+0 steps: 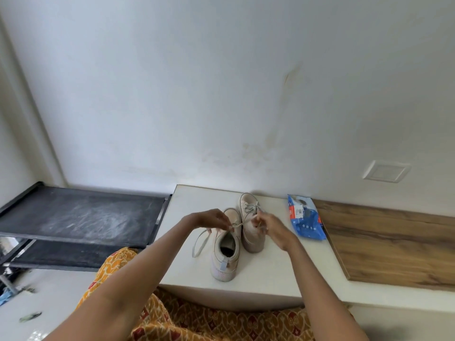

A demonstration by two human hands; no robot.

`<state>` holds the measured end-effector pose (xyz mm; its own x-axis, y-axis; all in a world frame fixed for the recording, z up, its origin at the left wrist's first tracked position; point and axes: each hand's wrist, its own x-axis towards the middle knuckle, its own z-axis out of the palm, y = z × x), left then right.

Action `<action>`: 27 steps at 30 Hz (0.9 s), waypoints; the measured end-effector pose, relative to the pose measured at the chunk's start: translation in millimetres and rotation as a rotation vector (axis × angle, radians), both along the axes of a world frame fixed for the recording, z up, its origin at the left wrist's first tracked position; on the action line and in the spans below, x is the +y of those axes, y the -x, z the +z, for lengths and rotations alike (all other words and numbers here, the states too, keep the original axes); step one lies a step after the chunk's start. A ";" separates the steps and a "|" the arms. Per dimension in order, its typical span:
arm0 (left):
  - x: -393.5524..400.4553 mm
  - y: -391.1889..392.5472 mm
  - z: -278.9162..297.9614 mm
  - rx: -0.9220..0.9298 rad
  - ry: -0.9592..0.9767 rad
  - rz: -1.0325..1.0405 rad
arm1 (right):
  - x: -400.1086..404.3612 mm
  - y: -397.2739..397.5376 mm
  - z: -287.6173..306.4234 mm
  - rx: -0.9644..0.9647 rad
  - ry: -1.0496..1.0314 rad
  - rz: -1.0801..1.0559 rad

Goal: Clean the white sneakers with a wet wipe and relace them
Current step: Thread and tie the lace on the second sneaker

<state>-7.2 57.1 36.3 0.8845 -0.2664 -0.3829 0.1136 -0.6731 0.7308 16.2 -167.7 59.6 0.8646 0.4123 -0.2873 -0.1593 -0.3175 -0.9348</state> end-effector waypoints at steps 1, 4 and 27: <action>-2.8 -1.8 -1.8 -0.054 -0.016 0.009 | -5.1 -4.1 2.3 0.013 -0.098 -0.079; -10.5 -7.4 -6.1 -0.178 -0.026 0.052 | -14.1 -14.0 14.0 0.063 -0.373 -0.320; 1.8 -10.0 -2.2 0.055 0.116 -0.008 | 27.0 5.3 -13.8 -0.705 0.850 0.201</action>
<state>2.8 58.9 34.2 0.8606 -0.3190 -0.3969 0.1503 -0.5856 0.7965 10.9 -140.7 45.8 0.8847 0.4659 -0.0142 0.4462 -0.8553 -0.2635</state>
